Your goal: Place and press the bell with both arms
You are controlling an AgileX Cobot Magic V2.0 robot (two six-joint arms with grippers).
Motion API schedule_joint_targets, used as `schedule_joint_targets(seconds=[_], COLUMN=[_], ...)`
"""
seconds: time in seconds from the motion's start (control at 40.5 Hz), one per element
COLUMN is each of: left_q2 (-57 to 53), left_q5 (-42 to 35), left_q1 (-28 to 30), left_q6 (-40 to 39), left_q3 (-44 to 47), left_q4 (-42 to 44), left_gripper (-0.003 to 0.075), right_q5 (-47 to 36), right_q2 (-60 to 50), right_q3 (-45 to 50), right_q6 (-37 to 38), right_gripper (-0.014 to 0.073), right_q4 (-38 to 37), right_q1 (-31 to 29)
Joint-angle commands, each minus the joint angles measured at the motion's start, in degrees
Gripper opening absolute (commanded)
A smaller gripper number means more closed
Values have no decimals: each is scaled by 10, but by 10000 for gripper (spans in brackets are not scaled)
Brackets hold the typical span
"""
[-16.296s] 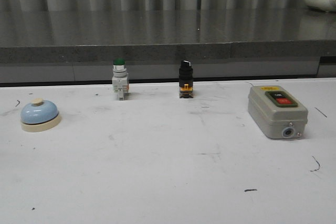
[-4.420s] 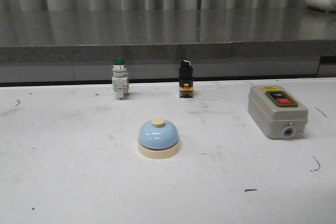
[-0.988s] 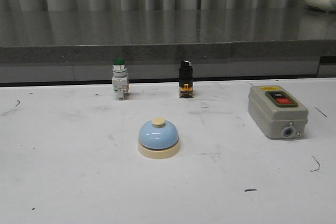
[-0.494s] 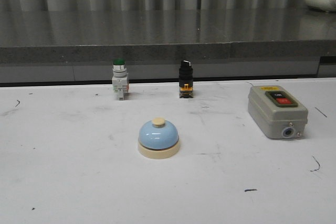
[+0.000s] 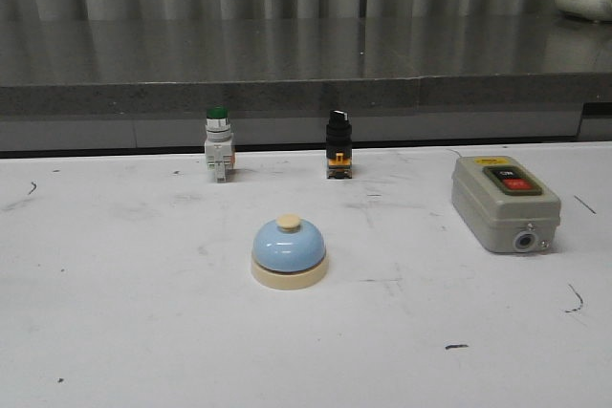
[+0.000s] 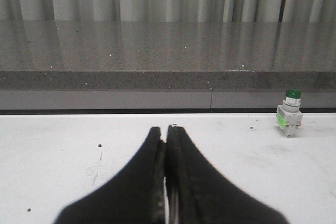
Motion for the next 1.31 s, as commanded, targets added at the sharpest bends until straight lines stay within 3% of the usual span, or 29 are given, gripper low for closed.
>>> schedule_joint_targets(seconds=[0.0,0.247,0.469,0.84,0.988,1.284], left_q2=[-9,-9,-9,-9,-9,-9], left_q5=[-51,-51,-51,-51,-51,-51], left_q1=[0,0,0,0,0,0], left_q6=[-4,-4,-4,-4,-4,-4], left_q3=[13,13,13,13,13,13], left_q4=[-4,-4,-4,-4,-4,-4], left_gripper=[-20,-20,-20,-20,-20,-20], right_q5=[-154,-323,-430,-418,-423,-428], right_q2=[-47,-148,-171,-170,-170,-170], right_q3=[64,234,321,319,319,319], right_q6=[0,0,0,2,58,78], right_gripper=[-69,-69,-69,-69,-69,-69], right_q4=[-1,4,4,17,13,9], right_q1=[-50,-135,-144,-144,-144,-144])
